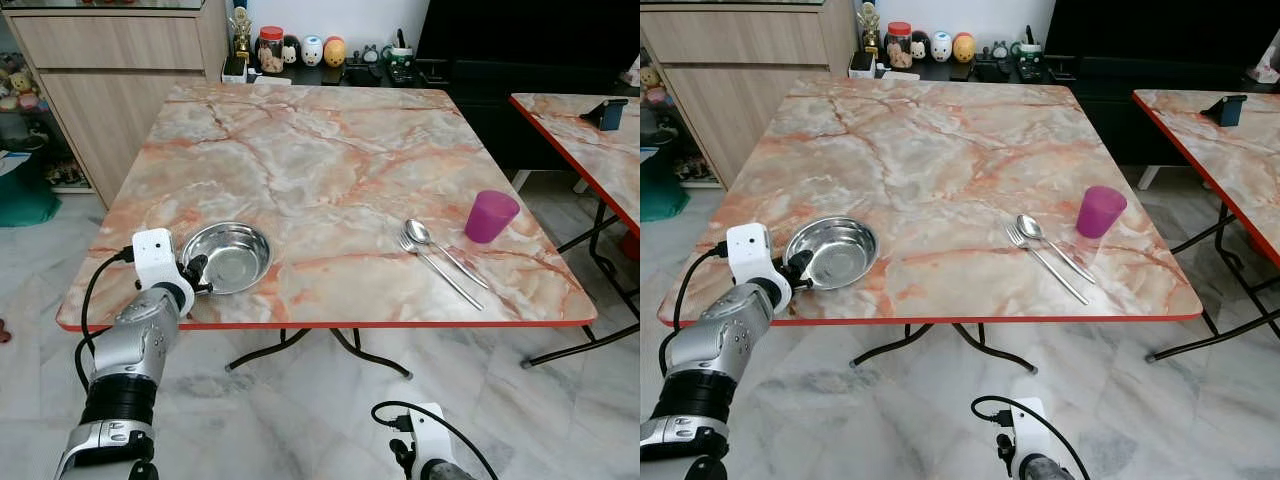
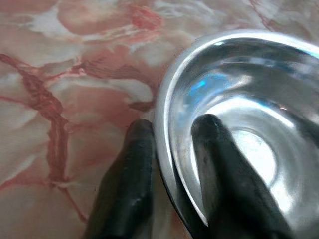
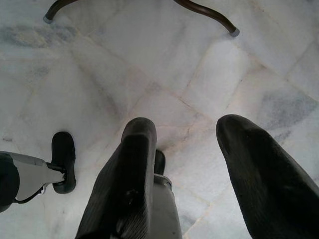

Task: Setting the table

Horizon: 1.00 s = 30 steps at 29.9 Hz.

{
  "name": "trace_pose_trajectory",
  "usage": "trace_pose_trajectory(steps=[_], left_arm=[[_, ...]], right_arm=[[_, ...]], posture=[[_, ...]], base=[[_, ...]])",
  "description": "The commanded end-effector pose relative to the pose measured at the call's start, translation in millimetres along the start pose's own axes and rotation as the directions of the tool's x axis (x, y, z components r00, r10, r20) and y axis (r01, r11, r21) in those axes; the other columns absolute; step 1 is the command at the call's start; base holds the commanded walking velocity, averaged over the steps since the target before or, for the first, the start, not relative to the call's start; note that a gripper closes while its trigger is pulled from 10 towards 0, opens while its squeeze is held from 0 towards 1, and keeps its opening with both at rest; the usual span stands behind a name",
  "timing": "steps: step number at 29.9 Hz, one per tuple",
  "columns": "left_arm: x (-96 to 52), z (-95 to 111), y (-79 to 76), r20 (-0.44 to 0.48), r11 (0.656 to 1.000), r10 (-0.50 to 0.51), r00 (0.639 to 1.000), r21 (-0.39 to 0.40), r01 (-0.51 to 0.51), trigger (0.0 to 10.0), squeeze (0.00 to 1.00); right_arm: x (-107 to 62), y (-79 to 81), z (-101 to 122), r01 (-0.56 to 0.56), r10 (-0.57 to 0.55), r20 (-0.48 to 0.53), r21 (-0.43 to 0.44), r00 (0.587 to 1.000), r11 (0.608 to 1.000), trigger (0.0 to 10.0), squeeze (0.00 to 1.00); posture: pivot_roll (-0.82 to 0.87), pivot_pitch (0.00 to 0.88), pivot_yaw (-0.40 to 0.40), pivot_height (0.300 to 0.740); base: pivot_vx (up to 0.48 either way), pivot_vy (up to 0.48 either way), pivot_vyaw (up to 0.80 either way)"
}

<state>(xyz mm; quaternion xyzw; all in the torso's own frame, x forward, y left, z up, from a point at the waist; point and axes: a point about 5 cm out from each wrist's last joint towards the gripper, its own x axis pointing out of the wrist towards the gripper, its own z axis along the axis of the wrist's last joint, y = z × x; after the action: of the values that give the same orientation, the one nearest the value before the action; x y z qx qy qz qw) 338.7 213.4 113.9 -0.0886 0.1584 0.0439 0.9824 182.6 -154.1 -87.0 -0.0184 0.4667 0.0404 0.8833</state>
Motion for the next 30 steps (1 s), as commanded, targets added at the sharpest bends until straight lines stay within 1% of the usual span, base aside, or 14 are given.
trace_pose_trajectory(steps=[1, 9, 12, 15, 18, 21, 22, 23, 26, 28, 29, 30], left_arm=[[-1.0, -8.1, -2.1, -0.037, 1.000, -0.010, 0.999, 0.002, 0.010, 0.0, 0.00], [-1.2, -7.7, -1.7, -0.031, 1.000, -0.010, 0.999, -0.016, 0.009, 0.0, 0.00], [-1.5, -7.0, -2.3, -0.025, 0.997, -0.018, 1.000, -0.073, 0.016, 0.0, 0.00], [-1.6, -6.5, -2.4, -0.022, 0.996, -0.020, 1.000, -0.092, 0.018, 0.0, 0.00], [-2.1, -5.5, -1.2, -0.014, 0.992, -0.018, 1.000, -0.127, 0.016, 0.0, 0.00], [-2.5, -2.6, 2.4, 0.003, 0.985, -0.004, 1.000, -0.170, 0.004, 0.0, 0.00], [-3.0, -0.3, 4.9, 0.016, 0.978, 0.010, 1.000, -0.209, -0.007, 0.0, 0.00], [-3.2, 0.2, 5.7, 0.018, 0.975, 0.014, 1.000, -0.222, -0.010, 0.0, 0.00], [-4.5, 4.2, 9.5, 0.046, 0.955, 0.029, 0.999, -0.295, -0.014, 0.0, 0.00], [-5.9, 12.7, 13.8, 0.101, 0.937, 0.047, 0.994, -0.348, -0.009, 0.0, 0.00], [-7.4, 22.6, 18.1, 0.160, 0.921, 0.070, 0.985, -0.389, -0.002, 0.0, 0.00], [-10.7, 38.5, 27.6, 0.254, 0.906, 0.129, 0.959, -0.423, -0.010, 10.0, 0.00]], right_arm=[[0.0, -3.5, 0.8, 0.006, -0.006, -0.003, -0.007, 1.000, 1.000, 10.0, 0.00], [-0.1, -3.0, 1.3, 0.003, -0.003, 0.008, 0.007, 1.000, 1.000, 10.0, 0.00], [-0.1, -2.8, 1.6, 0.001, -0.001, 0.010, 0.009, 1.000, 1.000, 10.0, 0.00], [0.0, -2.6, 1.9, 0.000, 0.000, 0.011, 0.010, 1.000, 1.000, 10.0, 0.00], [0.0, -2.4, 1.9, -0.001, 0.001, 0.011, 0.009, 1.000, 1.000, 10.0, 0.00], [0.0, -2.3, 1.9, -0.001, 0.001, 0.011, 0.011, 1.000, 1.000, 10.0, 0.00], [0.0, -2.2, 1.9, -0.002, 0.001, 0.011, 0.011, 1.000, 1.000, 10.0, 0.00], [0.0, -2.1, 1.9, -0.002, 0.002, 0.011, 0.011, 1.000, 1.000, 10.0, 0.00], [0.0, -1.8, 1.8, -0.002, 0.002, 0.012, 0.013, 1.000, 1.000, 10.0, 0.00], [0.0, -1.7, 1.9, -0.003, 0.003, 0.013, 0.015, 1.000, 1.000, 10.0, 0.00], [0.0, -1.6, 1.9, -0.004, 0.003, 0.014, 0.016, 1.000, 1.000, 10.0, 0.00], [0.0, -1.5, 1.9, -0.004, 0.004, 0.015, 0.018, 1.000, 1.000, 10.0, 0.00]], posture=[[0.07, 0.008, -0.083, 0.740], [0.06, 0.009, -0.082, 0.740], [0.07, 0.009, -0.083, 0.740], [0.07, 0.009, -0.083, 0.740], [0.07, 0.008, -0.083, 0.740], [0.07, 0.009, -0.082, 0.740], [0.07, 0.008, -0.082, 0.740], [0.07, 0.008, -0.082, 0.740], [0.07, 0.009, -0.081, 0.740], [0.07, 0.011, -0.081, 0.740], [0.07, 0.011, -0.082, 0.740], [0.07, 0.011, -0.082, 0.740]], base=[[0.000, 0.000, 0.00], [0.000, 0.000, 0.00], [0.000, 0.000, 0.00], [0.000, 0.000, 0.00], [0.000, 0.000, 0.00], [0.000, 0.000, 0.00], [0.000, 0.000, 0.00], [0.000, 0.000, 0.00], [0.000, 0.000, 0.00], [0.000, 0.000, 0.00], [0.000, 0.000, 0.00], [0.000, 0.000, 0.00]])
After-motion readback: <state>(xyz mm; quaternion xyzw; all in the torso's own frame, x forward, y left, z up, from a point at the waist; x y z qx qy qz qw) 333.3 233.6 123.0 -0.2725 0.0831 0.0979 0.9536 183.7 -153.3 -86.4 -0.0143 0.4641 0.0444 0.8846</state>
